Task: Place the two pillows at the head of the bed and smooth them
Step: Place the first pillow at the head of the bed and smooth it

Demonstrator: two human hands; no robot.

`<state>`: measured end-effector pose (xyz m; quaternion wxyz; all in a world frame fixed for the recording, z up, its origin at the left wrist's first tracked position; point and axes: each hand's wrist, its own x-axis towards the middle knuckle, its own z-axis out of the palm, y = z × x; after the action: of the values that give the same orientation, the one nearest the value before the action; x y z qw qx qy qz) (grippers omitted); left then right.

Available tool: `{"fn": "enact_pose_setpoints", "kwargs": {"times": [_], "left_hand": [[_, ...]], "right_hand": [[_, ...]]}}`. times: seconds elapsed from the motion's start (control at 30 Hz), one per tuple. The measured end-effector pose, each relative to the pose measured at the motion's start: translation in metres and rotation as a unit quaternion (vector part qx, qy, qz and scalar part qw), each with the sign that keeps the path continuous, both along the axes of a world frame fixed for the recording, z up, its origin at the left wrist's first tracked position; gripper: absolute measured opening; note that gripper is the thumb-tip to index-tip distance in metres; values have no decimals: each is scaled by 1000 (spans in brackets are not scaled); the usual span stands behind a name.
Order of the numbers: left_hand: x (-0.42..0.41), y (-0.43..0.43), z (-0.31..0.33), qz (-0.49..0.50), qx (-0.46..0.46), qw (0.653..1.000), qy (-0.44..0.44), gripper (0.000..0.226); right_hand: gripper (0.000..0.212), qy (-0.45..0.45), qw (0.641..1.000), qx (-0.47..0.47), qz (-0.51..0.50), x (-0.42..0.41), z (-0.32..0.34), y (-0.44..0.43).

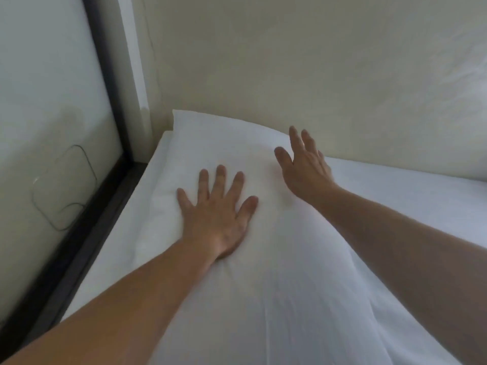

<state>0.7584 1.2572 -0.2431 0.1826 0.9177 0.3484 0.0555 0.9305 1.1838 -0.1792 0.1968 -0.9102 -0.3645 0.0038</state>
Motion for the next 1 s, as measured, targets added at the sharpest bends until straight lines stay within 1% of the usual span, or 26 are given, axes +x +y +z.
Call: {"fn": "enact_pose_setpoints", "kwargs": {"times": [0.07,0.1,0.13,0.17,0.23,0.27,0.3,0.37,0.43,0.47,0.5,0.57,0.6,0.67,0.77,0.83,0.9,0.93,0.97,1.0], "left_hand": [[-8,5,-33,2,-15,1000,-10,68],[-12,11,-46,8,-19,1000,-21,68],[-15,18,-56,15,-18,999,-26,69],[-16,24,-65,17,-15,1000,-20,69],[-22,29,-78,17,-14,1000,-2,67],[-24,30,-80,17,-22,1000,1,67],[-26,30,-79,14,-37,999,-2,68],[-26,28,-69,10,-76,997,-18,67],[-25,24,-56,19,-95,994,-40,66],[-26,20,-54,26,-89,995,-44,66],[-25,16,-55,31,-69,996,-40,67],[-25,9,-64,34,-28,999,-15,69],[-26,7,-69,34,-19,999,-4,70],[-29,8,-70,28,-29,999,24,68],[-37,0,-43,40,-62,995,65,67],[-43,-6,-17,60,-28,997,43,66],[-55,-11,-5,54,-12,998,24,65],[-63,-15,-6,44,-31,998,44,65],[-77,-23,-12,45,-64,993,87,66],[-95,-30,-18,67,-96,984,132,67]], "right_hand": [[63,-55,998,18,0,17,-5,36],[62,-79,997,12,9,19,-14,57],[62,-99,994,-22,29,17,-30,79],[62,-106,990,-81,53,12,-51,96],[65,-95,972,-192,93,-1,-95,113],[66,-83,968,-213,98,-3,-104,114],[67,-71,970,-208,103,-2,-101,112],[66,-62,978,-168,111,3,-71,103],[67,-91,984,-111,106,1,-45,103],[67,-100,985,-89,107,-3,-43,104],[66,-105,984,-93,114,-10,-51,104],[65,-81,970,-182,140,-23,-78,103],[65,-63,965,-212,145,-25,-88,101],[66,-28,964,-217,153,-35,-92,90],[66,-19,967,-191,165,-65,-61,44],[65,-17,983,-137,124,-79,-41,5],[63,0,989,-114,95,-91,-39,-34],[62,22,989,-123,82,-93,-44,-52],[62,58,986,-149,49,-95,-52,-73],[63,104,979,-177,-7,-94,-59,-94]]}}
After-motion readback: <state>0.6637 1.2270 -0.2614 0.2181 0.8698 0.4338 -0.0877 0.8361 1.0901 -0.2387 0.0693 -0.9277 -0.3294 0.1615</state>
